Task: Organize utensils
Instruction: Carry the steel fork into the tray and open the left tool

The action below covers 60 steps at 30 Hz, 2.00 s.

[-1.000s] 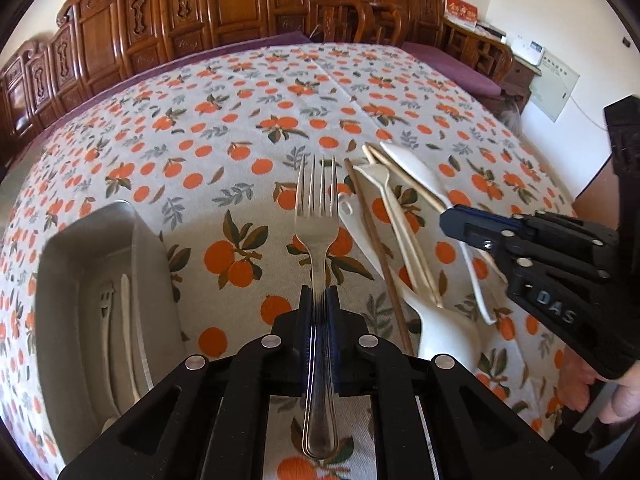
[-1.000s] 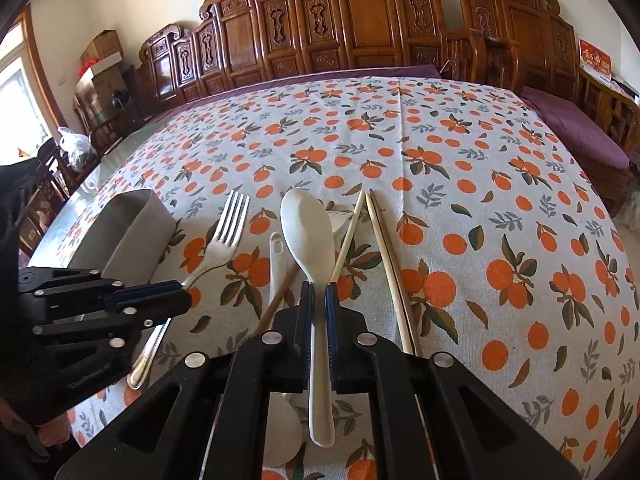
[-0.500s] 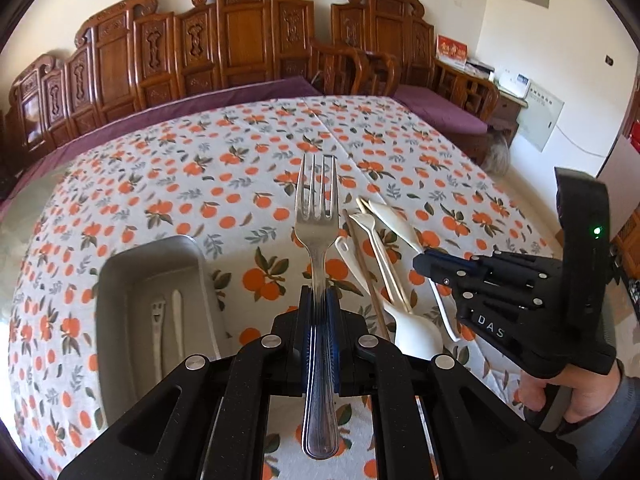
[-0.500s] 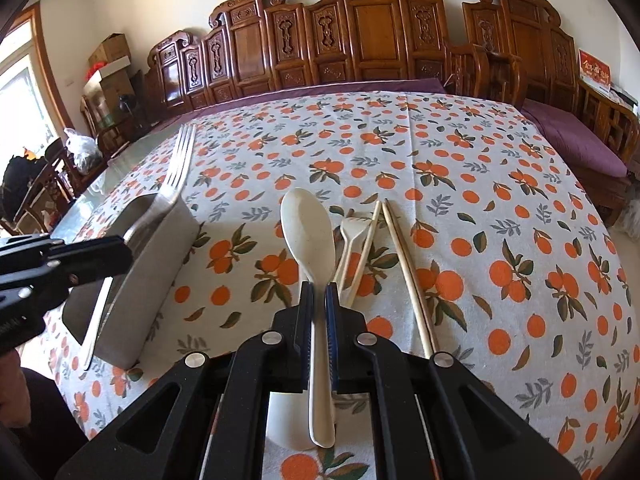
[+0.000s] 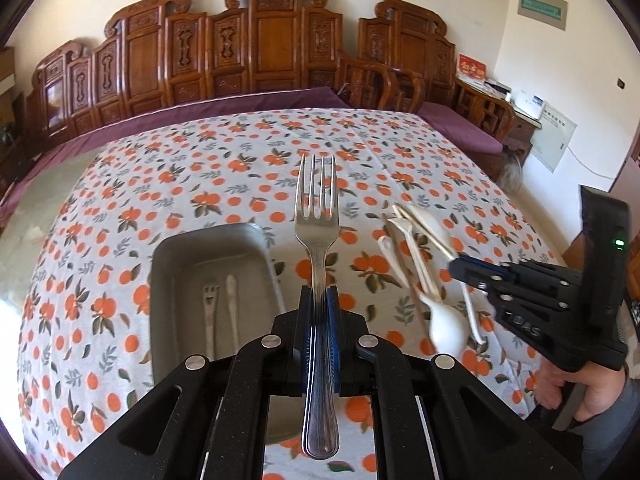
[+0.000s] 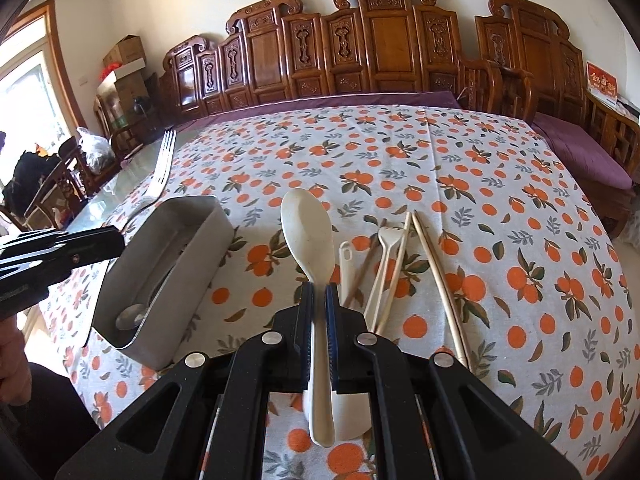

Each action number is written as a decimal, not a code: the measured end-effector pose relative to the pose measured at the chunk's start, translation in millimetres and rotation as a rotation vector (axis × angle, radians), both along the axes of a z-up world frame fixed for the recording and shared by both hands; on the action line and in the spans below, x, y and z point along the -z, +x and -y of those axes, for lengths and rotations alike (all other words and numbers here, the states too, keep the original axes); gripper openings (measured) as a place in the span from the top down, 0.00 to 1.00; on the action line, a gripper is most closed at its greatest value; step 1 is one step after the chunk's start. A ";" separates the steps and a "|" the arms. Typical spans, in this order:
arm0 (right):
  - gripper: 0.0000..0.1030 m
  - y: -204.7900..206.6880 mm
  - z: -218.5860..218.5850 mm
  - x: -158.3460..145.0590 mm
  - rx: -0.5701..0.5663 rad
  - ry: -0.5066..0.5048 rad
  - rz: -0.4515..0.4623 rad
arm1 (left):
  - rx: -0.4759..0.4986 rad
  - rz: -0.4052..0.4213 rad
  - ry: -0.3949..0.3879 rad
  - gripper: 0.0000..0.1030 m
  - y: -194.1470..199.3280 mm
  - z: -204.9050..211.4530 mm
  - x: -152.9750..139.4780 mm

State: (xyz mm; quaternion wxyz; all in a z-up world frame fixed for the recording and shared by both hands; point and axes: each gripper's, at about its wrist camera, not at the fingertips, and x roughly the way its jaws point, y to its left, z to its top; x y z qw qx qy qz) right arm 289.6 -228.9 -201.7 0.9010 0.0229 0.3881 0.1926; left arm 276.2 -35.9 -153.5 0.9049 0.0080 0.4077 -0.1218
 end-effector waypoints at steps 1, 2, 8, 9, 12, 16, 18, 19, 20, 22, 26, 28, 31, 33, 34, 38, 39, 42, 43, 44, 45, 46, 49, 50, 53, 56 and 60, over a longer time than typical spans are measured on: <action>0.92 -1.4 -1.7 -0.5 -0.004 0.001 0.002 | -0.009 -0.006 0.000 0.94 2.1 -4.5 3.0; 0.92 -2.4 -3.4 -0.7 -0.008 0.002 0.002 | -0.017 -0.011 0.000 0.94 3.2 -7.6 5.8; 0.92 -0.7 -9.0 2.4 -0.023 -0.005 -0.005 | -0.071 -0.068 -0.009 0.94 18.2 -29.9 29.7; 0.92 -0.1 -9.2 3.0 -0.024 -0.004 -0.006 | -0.076 -0.073 -0.007 0.94 19.3 -31.4 32.5; 0.92 1.0 -10.1 4.2 -0.026 -0.003 -0.009 | -0.096 -0.106 -0.005 0.94 27.8 -38.4 46.2; 0.92 1.9 -12.1 4.2 -0.034 0.000 -0.009 | -0.110 -0.153 0.004 0.94 36.2 -39.5 62.3; 0.92 1.1 -13.2 3.9 -0.039 0.001 -0.008 | -0.112 -0.173 0.013 0.94 38.6 -37.6 68.6; 0.92 0.8 -13.6 3.8 -0.040 0.001 -0.008 | -0.110 -0.178 0.015 0.94 39.2 -36.8 70.6; 0.92 0.6 -13.6 3.8 -0.041 0.001 -0.007 | -0.110 -0.183 0.026 0.94 39.7 -35.1 72.9; 0.92 0.3 -13.1 3.3 -0.040 0.001 -0.006 | -0.113 -0.192 0.035 0.94 40.7 -34.6 76.2; 0.92 0.8 -12.3 3.8 -0.037 0.001 -0.008 | -0.112 -0.207 0.039 0.94 42.7 -34.0 81.7; 0.92 0.5 -12.4 3.8 -0.037 0.000 -0.008 | -0.109 -0.214 0.045 0.94 43.0 -32.5 83.7; 0.92 0.4 -12.6 3.9 -0.037 0.000 -0.008 | -0.105 -0.227 0.048 0.94 43.9 -31.6 86.6; 0.92 0.3 -13.1 4.2 -0.036 -0.003 -0.009 | -0.101 -0.235 0.051 0.94 44.6 -31.2 87.8; 0.92 0.3 -13.3 4.4 -0.036 -0.006 -0.010 | -0.101 -0.238 0.054 0.94 44.7 -31.0 88.0; 0.92 0.1 -15.3 4.5 -0.031 -0.016 -0.012 | -0.100 -0.227 0.056 0.94 43.8 -31.0 84.7; 0.92 0.0 -15.7 4.3 -0.029 -0.017 -0.013 | -0.100 -0.219 0.064 0.94 42.7 -30.5 81.9; 0.92 0.3 -18.0 3.5 -0.029 -0.015 -0.012 | -0.092 -0.194 0.059 0.94 39.6 -30.0 72.7; 0.92 0.1 -19.6 2.8 -0.029 -0.012 -0.012 | -0.092 -0.186 0.058 0.94 38.5 -30.6 69.9; 0.92 -0.2 -21.3 2.0 -0.030 -0.007 -0.012 | -0.092 -0.178 0.056 0.94 37.6 -31.7 66.7; 0.92 -0.6 -23.8 1.2 -0.034 -0.003 -0.013 | -0.094 -0.166 0.053 0.94 36.4 -34.1 62.0; 0.92 -0.7 -26.9 -0.1 -0.037 0.000 -0.014 | -0.096 -0.156 0.047 0.94 35.6 -37.0 57.8; 0.92 -0.8 -37.9 -4.5 -0.054 0.016 -0.018 | -0.100 -0.122 0.027 0.94 32.5 -47.0 44.4; 0.92 -1.0 -43.1 -6.8 -0.062 0.016 -0.015 | -0.103 -0.110 0.024 0.94 31.2 -50.6 40.0; 0.92 -1.6 -57.6 -13.2 -0.078 0.023 -0.012 | -0.108 -0.084 0.023 0.94 28.9 -57.9 31.6; 0.92 -1.4 -72.9 -17.4 -0.095 0.054 -0.023 | -0.118 -0.066 0.021 0.94 27.2 -67.1 25.1; 0.92 -1.5 -97.8 -22.1 -0.122 0.093 -0.033 | -0.134 -0.047 0.016 0.93 24.9 -79.3 18.5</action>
